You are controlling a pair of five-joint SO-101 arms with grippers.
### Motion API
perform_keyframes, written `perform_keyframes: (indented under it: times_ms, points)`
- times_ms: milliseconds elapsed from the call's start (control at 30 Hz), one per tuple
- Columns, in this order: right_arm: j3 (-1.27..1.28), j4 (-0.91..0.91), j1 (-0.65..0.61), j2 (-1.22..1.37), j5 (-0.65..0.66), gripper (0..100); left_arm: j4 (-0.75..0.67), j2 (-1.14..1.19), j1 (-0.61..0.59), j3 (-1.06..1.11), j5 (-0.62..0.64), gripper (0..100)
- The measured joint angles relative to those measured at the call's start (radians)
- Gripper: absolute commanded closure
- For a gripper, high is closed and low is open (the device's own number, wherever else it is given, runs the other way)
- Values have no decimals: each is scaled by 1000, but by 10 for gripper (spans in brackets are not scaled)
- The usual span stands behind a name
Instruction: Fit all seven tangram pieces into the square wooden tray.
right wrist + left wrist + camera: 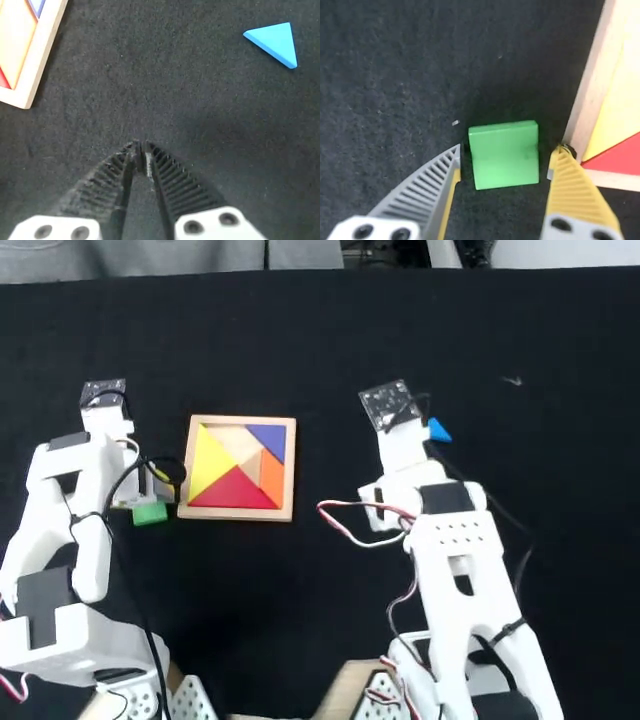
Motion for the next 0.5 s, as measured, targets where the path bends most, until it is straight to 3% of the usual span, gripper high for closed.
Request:
perform_keyframes:
  times_ms: [133,300,500]
  points:
    - [6,0,-17,-8,0,987,-46,0,-3,44,3,730]
    - [18,-3,-32,-8,0,987,-74,12,-12,51,8,838]
    - [18,-3,-32,-8,0,987,-72,38,-9,31,12,823]
